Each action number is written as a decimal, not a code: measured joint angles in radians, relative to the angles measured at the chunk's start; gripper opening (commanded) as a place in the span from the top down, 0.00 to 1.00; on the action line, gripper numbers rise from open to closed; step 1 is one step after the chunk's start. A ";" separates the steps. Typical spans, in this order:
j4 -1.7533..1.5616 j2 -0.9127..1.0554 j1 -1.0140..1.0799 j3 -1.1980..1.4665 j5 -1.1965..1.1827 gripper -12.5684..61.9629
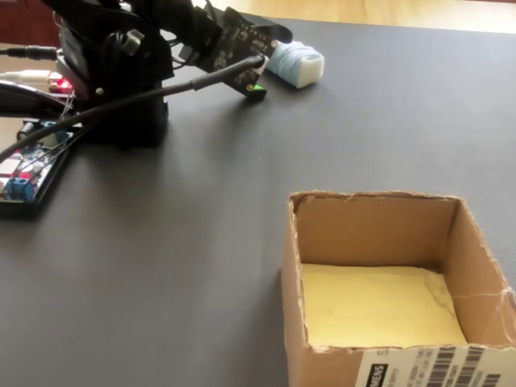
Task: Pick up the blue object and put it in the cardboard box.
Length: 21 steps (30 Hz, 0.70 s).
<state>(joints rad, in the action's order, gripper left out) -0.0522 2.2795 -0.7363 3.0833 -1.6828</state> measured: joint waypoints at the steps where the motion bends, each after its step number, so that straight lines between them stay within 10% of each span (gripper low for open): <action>1: 0.002 0.000 -0.011 -0.006 0.000 0.38; 21: 0.523 0.000 -0.084 -0.298 0.023 0.38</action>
<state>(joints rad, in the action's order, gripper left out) 0.4709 2.2795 -0.8207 2.7857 -1.6598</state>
